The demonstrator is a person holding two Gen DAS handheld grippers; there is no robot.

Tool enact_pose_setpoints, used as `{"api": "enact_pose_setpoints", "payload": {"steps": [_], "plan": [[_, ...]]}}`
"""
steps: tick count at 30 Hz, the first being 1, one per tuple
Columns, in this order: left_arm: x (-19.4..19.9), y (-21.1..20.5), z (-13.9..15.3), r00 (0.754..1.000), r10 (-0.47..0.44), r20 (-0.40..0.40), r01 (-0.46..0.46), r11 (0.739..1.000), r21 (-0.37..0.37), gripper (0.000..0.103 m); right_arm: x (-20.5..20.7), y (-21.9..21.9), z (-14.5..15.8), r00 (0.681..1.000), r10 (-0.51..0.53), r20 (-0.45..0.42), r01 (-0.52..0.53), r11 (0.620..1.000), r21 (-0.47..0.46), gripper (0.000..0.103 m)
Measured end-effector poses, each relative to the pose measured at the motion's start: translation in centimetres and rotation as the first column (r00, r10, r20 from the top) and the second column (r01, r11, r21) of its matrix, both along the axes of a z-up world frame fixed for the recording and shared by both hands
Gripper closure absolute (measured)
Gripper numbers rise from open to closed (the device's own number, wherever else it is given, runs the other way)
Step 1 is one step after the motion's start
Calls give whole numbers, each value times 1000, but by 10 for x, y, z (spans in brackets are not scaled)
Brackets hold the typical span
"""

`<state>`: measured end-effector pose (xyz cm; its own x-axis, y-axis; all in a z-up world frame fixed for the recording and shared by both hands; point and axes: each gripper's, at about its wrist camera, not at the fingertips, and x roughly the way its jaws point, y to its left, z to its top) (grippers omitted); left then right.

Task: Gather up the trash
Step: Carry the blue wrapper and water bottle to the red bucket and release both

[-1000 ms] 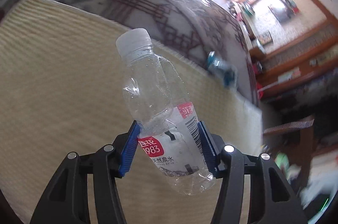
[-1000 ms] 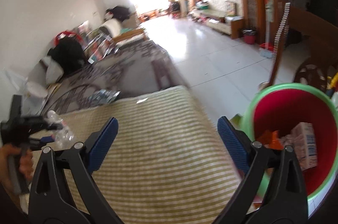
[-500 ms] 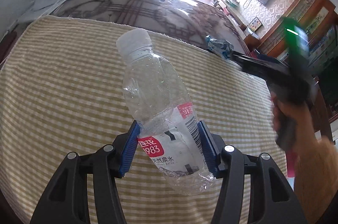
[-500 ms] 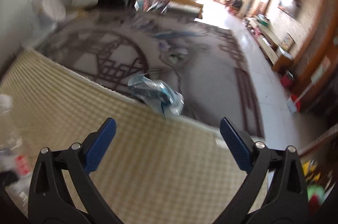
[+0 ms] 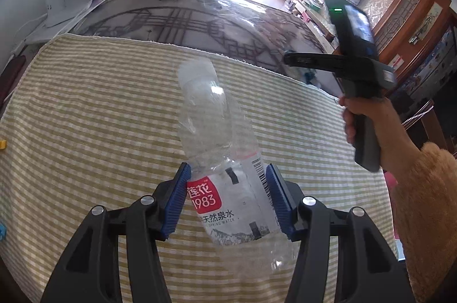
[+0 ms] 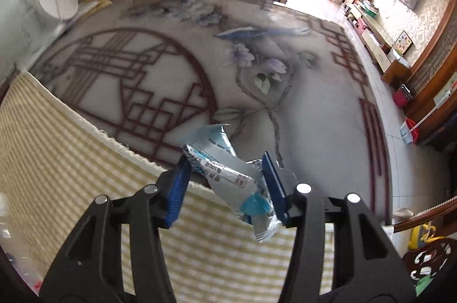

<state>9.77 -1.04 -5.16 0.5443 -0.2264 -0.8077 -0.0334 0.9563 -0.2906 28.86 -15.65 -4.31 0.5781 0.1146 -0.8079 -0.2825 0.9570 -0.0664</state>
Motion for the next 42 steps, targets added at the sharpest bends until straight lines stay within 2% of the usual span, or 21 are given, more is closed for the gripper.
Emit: {"api": "enact_pose_setpoints", "payload": {"steps": [2, 4, 7, 8, 9, 11, 12, 14, 15, 16, 18, 20, 22, 23, 24, 25, 27, 29, 33, 36, 42], "plan": [[-1, -1, 0, 1000, 4, 2, -4, 1000, 6, 54, -18, -11, 13, 1000, -2, 13, 1, 999, 44, 57], [-2, -2, 2, 1000, 6, 16, -6, 1000, 23, 66, -43, -24, 28, 1000, -1, 26, -1, 997, 83, 57], [-6, -4, 8, 999, -1, 53, 0, 1000, 25, 70, -91, -50, 50, 999, -1, 55, -7, 990, 139, 57], [-7, -6, 9, 998, -7, 63, 5, 999, 32, 73, -103, -58, 55, 998, -5, 62, -5, 988, 152, 57], [-8, -10, 9, 998, -21, 66, 18, 998, 52, 83, -124, -72, 62, 998, -14, 69, 1, 984, 175, 57], [-9, -15, 5, 998, -38, 40, 35, 997, 67, 83, -148, -95, 70, 997, -46, 69, 30, 975, 220, 57], [-11, -15, 4, 999, -37, 27, 36, 998, 54, 81, -164, -112, 72, 995, -76, 58, 59, 966, 253, 57], [-14, -16, 5, 1000, -15, 26, 13, 997, 76, 56, -188, -132, 71, 993, -106, 51, 88, 958, 274, 57], [-16, -17, 7, 999, 5, 39, -9, 994, 108, 33, -199, -140, 70, 991, -123, 60, 102, 958, 270, 57], [-15, -15, 7, 999, 14, 50, -20, 992, 125, 30, -207, -146, 67, 989, -136, 65, 113, 956, 270, 57], [-12, -19, 6, 999, 11, 42, -18, 986, 166, 30, -218, -158, 64, 985, -161, 57, 137, 944, 300, 57], [-7, -22, -2, 1000, 8, 5, -9, 980, 199, 30, -226, -175, 59, 981, -194, 24, 172, 913, 371, 57], [-8, -25, -17, 998, 13, -56, -2, 982, 187, 31, -233, -188, 61, 976, -216, 20, 188, 887, 421, 57], [-9, -26, -24, 997, 20, -79, -6, 984, 177, 34, -237, -194, 63, 974, -225, 25, 192, 881, 433, 57], [-13, -27, -33, 994, 24, -106, -7, 988, 153, 49, -243, -201, 66, 971, -237, 33, 198, 873, 446, 57], [-15, -29, -36, 993, 32, -113, -15, 989, 147, 48, -247, -208, 68, 969, -245, 39, 201, 866, 457, 57], [-24, -38, -34, 996, 45, -83, -32, 987, 158, 49, -254, -218, 70, 964, -261, 46, 209, 856, 473, 57], [-31, -54, -24, 998, 20, -58, -13, 994, 109, 49, -267, -237, 74, 953, -299, 60, 233, 841, 487, 57], [-42, -121, 12, 992, -119, 45, 118, 993, 31, 49, -291, -278, 78, 917, -391, 82, 304, 817, 490, 57], [-48, -193, 40, 955, -268, 125, 275, 960, -45, 49, -308, -312, 76, 885, -459, 76, 368, 791, 488, 57], [-53, -296, 55, 874, -468, 134, 485, 858, -171, 49, -336, -379, 66, 808, -588, 43, 497, 719, 487, 57]]}}
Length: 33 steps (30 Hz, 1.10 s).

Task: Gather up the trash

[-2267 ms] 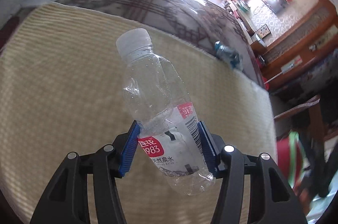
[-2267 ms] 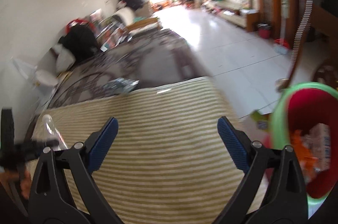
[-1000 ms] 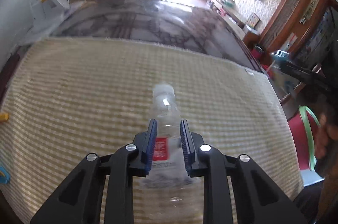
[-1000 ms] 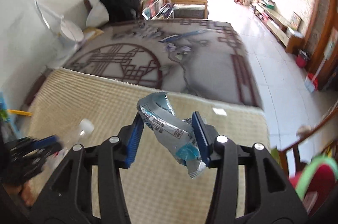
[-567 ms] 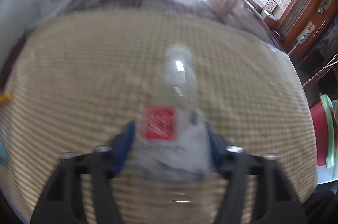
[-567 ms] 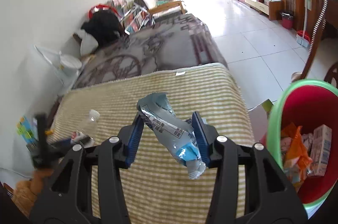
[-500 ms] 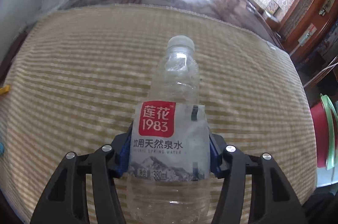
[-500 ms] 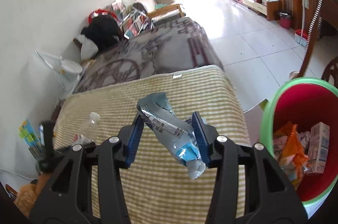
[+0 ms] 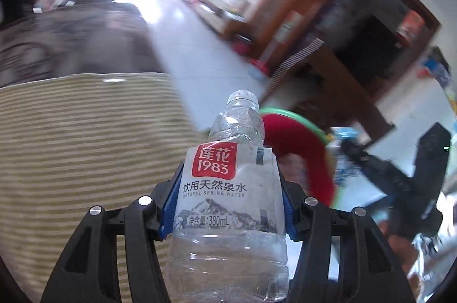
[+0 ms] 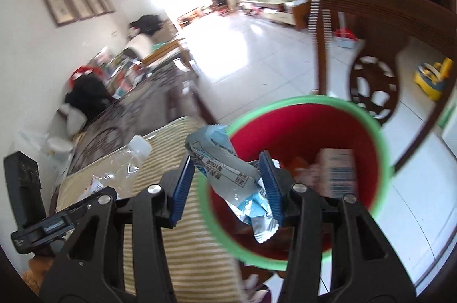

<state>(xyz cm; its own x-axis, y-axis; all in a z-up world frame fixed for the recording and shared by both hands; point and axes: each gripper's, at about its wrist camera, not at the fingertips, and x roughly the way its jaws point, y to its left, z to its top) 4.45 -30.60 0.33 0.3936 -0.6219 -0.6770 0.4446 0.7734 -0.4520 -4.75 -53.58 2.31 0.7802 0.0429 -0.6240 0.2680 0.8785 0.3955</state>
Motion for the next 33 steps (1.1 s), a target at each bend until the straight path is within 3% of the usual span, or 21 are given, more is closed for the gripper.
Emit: {"api": "enact_pose_setpoints", "payload": {"steps": [4, 5, 6, 7, 8, 13, 15, 17, 24, 26, 29, 31, 33], "plan": [[4, -62, -1, 991, -133, -25, 133, 991, 4, 47, -6, -28, -9, 998, -62, -14, 62, 998, 21, 52], [11, -68, -2, 990, -140, -28, 141, 990, 21, 43, -7, -32, -11, 996, -86, -19, 87, 996, 13, 46], [12, -74, -3, 990, -139, -26, 140, 989, 50, 25, -9, -38, -13, 992, -125, -20, 125, 992, 6, 27], [12, -76, -3, 993, -119, -7, 119, 990, 75, 18, -11, -40, -13, 989, -146, -11, 146, 989, 9, 18], [13, -72, -1, 994, -108, 3, 107, 992, 66, 18, -13, -42, -14, 986, -165, -2, 165, 986, 17, 18], [15, -21, 7, 1000, 3, 18, -3, 1000, -2, 17, -14, -32, -17, 988, -152, -14, 152, 988, 8, 18], [17, 6, 9, 997, 60, 43, -60, 998, -7, 13, -9, -14, -12, 992, -129, -7, 129, 992, -16, 12], [12, 38, 17, 988, 120, 97, -120, 993, -5, 9, -4, 12, -1, 995, -101, 17, 102, 993, -66, 5], [-9, 138, 40, 942, 234, 239, -254, 966, 55, 8, 12, 116, 51, 981, 8, 192, 41, 968, -249, 5], [-16, 165, 45, 919, 274, 285, -305, 950, 71, 8, 8, 148, 62, 948, 2, 318, 92, 956, -278, 5], [-28, 200, 52, 850, 345, 397, -403, 912, 71, 8, 3, 183, 64, 881, 35, 471, 126, 944, -305, 5], [-36, 216, 53, 791, 383, 477, -459, 887, 49, 8, 5, 204, 53, 869, 42, 494, 157, 922, -355, 5], [-41, 226, 54, 754, 392, 528, -480, 877, 34, 8, 11, 217, 45, 900, 41, 434, 134, 921, -366, 5]]}}
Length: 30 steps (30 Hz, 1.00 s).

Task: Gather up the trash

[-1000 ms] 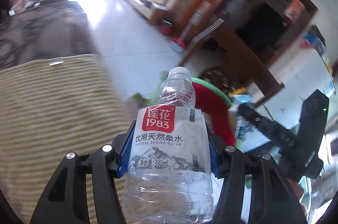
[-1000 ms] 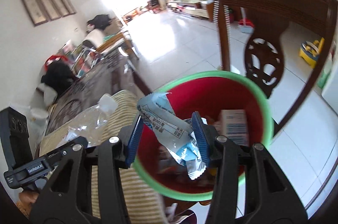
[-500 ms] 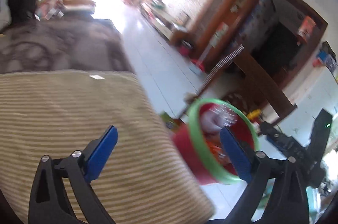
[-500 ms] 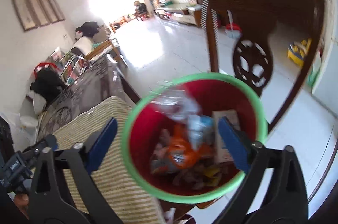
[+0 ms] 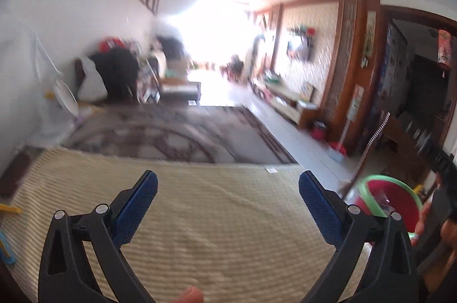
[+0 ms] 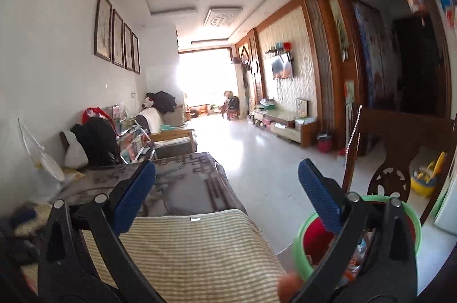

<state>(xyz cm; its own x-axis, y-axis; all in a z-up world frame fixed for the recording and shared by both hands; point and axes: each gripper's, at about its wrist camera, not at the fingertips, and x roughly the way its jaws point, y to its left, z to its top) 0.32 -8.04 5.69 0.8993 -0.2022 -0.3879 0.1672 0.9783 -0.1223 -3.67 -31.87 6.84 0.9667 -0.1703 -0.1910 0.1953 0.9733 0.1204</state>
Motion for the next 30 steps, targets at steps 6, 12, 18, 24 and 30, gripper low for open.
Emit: {"api": "enact_pose_setpoints", "payload": {"steps": [6, 12, 18, 24, 30], "plan": [[-4, 4, 0, 1000, 10, -18, -9, 1000, 23, 8, 12, 26, -12, 995, 13, -99, -17, 999, -37, 5], [-5, 22, -6, 996, 53, -75, -53, 999, -1, 8, 19, 39, -24, 988, 24, -151, -32, 998, -57, 5], [-1, 32, -11, 990, 61, -126, -68, 996, -55, 8, 21, 47, -28, 987, 15, -161, -31, 994, -103, 5], [0, 37, -14, 988, 70, -137, -79, 995, -61, 8, 21, 52, -29, 986, 16, -164, -38, 991, -126, 5], [1, 38, -16, 988, 71, -140, -79, 995, -57, 8, 21, 55, -29, 987, 18, -160, -41, 990, -137, 5]]}}
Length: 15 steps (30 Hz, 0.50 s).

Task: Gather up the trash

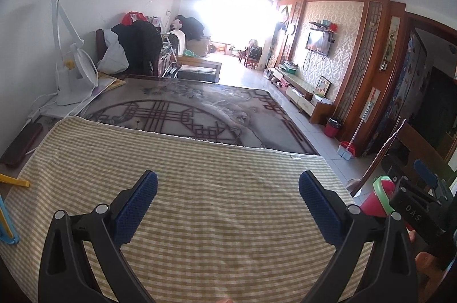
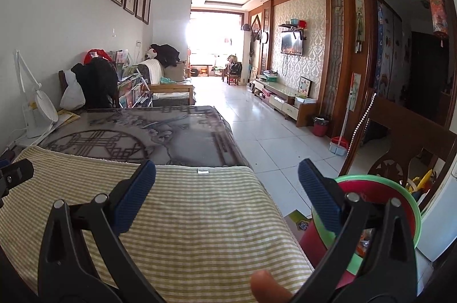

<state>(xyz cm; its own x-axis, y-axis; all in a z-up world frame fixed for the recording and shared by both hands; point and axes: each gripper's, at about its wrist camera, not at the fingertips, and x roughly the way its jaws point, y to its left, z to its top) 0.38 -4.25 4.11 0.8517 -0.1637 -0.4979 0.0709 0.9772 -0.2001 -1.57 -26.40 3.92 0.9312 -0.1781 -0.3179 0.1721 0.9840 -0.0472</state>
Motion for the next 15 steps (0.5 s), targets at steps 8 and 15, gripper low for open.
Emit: {"api": "enact_pose_setpoints", "payload": {"steps": [8, 15], "plan": [[0, 1, -1, 1000, -3, -5, 3, 1000, 2, 8, 0, 0, 0, 1000, 1, -1, -1, 1000, 2, 5], [0, 2, -3, 1000, -6, -16, 6, 1000, -3, 8, 0, 1, -1, 1000, 4, -6, -4, 1000, 0, 5]]}}
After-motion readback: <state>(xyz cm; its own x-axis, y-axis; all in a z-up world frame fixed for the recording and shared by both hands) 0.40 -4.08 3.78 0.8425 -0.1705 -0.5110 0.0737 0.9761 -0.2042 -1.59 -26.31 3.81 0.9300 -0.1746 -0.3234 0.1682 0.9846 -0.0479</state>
